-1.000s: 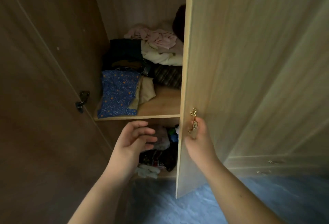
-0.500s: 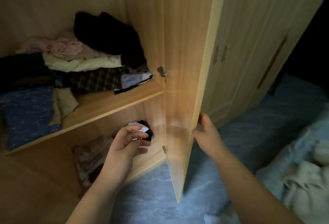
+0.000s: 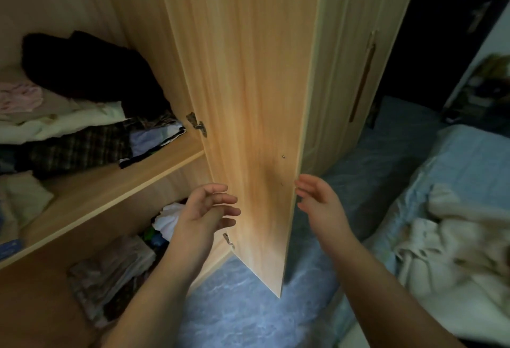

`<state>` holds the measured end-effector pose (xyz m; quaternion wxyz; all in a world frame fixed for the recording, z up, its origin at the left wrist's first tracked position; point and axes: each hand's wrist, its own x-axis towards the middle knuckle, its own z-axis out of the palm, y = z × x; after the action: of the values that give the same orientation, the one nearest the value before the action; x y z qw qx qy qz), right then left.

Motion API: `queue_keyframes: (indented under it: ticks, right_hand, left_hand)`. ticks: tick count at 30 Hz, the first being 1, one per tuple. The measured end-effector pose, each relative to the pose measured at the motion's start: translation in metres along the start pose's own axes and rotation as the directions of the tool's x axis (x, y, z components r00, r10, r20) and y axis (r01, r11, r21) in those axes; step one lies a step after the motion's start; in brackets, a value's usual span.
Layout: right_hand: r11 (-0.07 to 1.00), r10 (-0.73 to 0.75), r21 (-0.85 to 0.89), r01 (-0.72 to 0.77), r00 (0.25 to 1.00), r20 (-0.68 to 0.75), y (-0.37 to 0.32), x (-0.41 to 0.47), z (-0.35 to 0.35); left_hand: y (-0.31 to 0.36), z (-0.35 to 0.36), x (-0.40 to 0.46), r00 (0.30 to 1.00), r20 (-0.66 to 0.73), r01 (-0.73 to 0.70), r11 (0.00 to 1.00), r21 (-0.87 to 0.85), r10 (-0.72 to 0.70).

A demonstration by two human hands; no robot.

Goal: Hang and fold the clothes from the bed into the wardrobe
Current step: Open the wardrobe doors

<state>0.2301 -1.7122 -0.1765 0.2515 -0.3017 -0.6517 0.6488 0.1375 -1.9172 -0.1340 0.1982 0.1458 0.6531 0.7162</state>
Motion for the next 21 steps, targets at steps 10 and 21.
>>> queue_keyframes:
  ticks: [10,21]
  right_hand:
    - [0.998,-0.068,0.001,0.07,0.978,-0.196,0.024,-0.1,-0.069]
    - [0.991,0.12,0.01,-0.134,0.849,-0.514,0.058,-0.274,-0.19]
  left_hand:
    - [-0.01,0.045,-0.05,0.972,0.236,-0.003,1.0,0.014,0.0]
    - [-0.063,0.146,-0.155,0.809,0.577,0.075,0.993,0.089,-0.113]
